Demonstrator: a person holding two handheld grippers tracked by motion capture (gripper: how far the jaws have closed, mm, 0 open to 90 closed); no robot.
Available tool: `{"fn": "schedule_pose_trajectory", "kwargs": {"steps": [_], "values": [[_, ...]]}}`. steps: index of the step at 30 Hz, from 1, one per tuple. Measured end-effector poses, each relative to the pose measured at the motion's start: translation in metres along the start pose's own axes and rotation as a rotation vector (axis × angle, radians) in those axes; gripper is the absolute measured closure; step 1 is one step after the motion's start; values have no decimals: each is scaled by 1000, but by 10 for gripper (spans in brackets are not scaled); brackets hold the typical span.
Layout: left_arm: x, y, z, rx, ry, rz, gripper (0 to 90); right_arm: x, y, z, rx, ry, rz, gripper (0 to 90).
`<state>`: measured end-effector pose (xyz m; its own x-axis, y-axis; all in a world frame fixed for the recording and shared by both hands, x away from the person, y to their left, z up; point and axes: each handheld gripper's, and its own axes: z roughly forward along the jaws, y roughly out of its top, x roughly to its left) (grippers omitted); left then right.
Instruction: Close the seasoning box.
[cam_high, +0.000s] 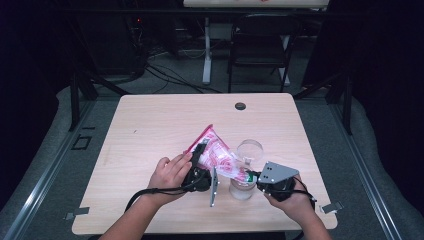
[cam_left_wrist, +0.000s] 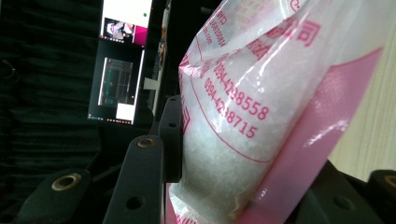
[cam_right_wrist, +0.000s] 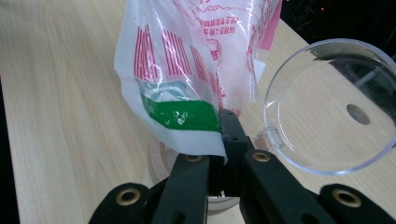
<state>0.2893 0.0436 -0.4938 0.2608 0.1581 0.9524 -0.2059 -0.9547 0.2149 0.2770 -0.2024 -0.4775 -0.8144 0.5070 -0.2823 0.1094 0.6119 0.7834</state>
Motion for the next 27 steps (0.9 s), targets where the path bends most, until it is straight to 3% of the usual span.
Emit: {"fn": "schedule_pose_trajectory", "kwargs": {"steps": [27], "values": [[-1, 2, -2, -11, 32, 30, 648, -1, -2, 1, 10, 9, -1, 900]]}}
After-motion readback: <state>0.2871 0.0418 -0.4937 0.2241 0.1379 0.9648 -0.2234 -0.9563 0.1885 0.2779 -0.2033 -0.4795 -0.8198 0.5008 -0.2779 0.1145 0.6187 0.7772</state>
